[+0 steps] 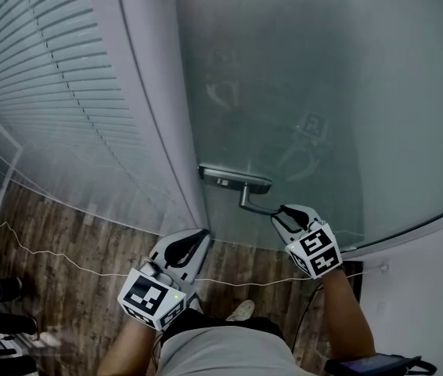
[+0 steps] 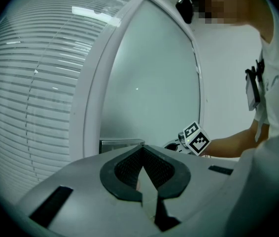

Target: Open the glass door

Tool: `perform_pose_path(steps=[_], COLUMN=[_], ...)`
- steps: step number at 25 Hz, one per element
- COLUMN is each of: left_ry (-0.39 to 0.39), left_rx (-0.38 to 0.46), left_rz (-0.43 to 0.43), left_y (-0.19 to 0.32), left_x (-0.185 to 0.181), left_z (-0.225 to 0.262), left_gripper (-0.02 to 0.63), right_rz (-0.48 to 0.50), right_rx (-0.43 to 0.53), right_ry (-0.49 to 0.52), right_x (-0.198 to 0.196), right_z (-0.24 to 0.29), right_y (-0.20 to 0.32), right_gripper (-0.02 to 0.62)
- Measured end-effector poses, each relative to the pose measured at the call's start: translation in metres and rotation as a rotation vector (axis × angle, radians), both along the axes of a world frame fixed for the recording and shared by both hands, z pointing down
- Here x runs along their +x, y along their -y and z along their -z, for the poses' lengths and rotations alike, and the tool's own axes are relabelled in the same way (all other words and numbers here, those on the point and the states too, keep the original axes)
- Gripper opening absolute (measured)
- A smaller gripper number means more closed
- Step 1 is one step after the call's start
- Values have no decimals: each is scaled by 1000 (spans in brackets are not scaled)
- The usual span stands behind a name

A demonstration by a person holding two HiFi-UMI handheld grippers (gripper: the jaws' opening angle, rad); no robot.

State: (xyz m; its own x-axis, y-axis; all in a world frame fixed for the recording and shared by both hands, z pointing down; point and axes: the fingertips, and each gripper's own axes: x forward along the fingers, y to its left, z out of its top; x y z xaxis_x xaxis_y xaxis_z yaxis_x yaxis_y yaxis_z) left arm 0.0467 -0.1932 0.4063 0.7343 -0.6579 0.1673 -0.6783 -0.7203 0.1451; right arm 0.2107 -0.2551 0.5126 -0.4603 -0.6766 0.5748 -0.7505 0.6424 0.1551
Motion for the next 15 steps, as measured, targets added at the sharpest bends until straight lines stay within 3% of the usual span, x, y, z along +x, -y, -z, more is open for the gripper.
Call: perform_pose_path(steps=[15], left_ry=[-12], left_rx=[2], left_rz=[30], left_y=[5], left_x=[-10], left_z=[7], left_gripper=[0], right_rz=[-8], right_rx=[18], right_ry=[-12], right_x=[8], right_z=[15], right_y=[25], right_gripper=[120])
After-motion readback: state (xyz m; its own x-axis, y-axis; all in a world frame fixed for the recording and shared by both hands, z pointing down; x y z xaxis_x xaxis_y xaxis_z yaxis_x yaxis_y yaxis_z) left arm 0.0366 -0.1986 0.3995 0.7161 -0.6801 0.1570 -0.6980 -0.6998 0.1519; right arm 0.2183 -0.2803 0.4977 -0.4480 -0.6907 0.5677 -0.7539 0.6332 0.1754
